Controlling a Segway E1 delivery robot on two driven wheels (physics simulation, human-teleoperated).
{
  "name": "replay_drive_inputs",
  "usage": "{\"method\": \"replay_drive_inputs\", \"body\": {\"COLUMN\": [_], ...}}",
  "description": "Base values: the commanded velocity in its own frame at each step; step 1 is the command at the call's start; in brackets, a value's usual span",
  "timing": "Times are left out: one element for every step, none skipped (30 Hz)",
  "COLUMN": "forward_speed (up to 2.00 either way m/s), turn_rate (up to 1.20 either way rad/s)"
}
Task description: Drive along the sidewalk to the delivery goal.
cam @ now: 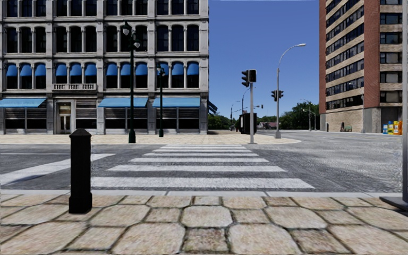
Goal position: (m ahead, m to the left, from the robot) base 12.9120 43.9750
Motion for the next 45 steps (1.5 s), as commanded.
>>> {"method": "replay_drive_inputs", "body": {"forward_speed": [2.0,2.0,2.0,2.0,2.0,2.0,2.0,2.0,2.0,2.0,2.0,2.0,2.0,2.0,2.0,2.0,2.0,2.0,2.0,2.0,2.0,2.0,2.0,2.0,2.0,2.0,2.0,2.0,2.0,2.0,2.0,2.0,2.0,2.0,2.0,2.0,2.0,2.0,2.0,2.0,2.0,2.0,2.0,2.0,2.0], "turn_rate": [-0.45,-0.89,-0.98,-0.98,-0.95,0.0,0.0,0.0,0.0,0.0,0.0,0.0,0.0,0.0,0.0,0.0,0.0,0.0,0.0,0.0,0.0,0.0,0.0,0.0,0.0,0.0,0.0,0.0,0.0,0.0,0.0,0.0,0.0,0.0,0.0,0.0,0.0,0.0,0.0,0.0,0.0,0.0,0.0,0.0,0.0]}}
